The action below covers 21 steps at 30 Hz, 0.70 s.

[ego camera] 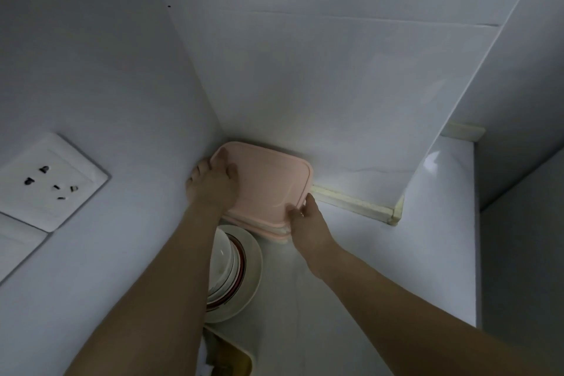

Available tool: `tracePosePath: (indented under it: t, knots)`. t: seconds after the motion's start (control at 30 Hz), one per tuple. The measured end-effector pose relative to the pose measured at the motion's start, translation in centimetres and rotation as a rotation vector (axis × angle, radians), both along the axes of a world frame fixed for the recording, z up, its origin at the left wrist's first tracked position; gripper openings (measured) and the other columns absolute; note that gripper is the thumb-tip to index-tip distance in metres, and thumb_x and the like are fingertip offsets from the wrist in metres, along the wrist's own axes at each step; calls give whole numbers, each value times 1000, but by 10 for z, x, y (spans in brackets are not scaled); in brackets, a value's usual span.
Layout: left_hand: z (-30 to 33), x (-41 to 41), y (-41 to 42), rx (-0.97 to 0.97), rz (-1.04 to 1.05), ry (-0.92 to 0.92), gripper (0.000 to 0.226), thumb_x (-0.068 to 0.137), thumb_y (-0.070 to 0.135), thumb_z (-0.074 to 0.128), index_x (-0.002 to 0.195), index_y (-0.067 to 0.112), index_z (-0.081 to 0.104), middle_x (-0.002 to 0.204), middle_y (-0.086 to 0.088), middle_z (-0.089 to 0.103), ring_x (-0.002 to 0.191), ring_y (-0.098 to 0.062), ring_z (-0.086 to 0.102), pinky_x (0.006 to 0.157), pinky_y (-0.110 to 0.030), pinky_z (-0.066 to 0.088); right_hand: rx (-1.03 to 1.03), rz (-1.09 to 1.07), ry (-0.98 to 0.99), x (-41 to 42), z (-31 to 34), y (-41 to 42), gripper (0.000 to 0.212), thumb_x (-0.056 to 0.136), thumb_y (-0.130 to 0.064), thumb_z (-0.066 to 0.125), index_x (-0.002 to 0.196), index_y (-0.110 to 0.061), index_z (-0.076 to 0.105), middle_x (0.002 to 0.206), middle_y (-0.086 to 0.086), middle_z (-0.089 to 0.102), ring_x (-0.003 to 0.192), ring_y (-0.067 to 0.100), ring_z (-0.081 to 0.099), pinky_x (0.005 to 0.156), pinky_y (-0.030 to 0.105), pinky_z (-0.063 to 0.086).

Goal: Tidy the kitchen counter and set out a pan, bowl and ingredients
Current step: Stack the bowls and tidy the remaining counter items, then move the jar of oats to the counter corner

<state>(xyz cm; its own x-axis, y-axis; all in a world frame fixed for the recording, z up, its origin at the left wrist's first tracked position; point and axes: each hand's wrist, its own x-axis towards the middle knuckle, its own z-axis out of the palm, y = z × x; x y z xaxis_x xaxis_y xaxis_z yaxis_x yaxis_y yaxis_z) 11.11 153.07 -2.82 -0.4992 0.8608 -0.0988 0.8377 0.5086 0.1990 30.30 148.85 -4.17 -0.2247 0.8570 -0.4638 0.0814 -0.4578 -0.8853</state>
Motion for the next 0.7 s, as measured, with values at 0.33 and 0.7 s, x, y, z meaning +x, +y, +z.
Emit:
tracePosePath:
  t: [0.33,0.7]
  knots:
    - [16,34,-22,-7,-105,124,51,102,36,30,149,16,31,159,-15,18,147,-32,14,119,-45,6,95,151,-314,51,11,-15,56,101,-41,40,149,-14,30,149,4,41,135,22,40,112,33,32]
    - [9,158,-165,279,-295,99,50,94,28,34,130,2,56,134,-18,57,127,-37,51,109,-53,37,552,638,-832,123,32,-83,62,101,-34,39,152,-8,15,156,9,25,142,24,26,116,31,20]
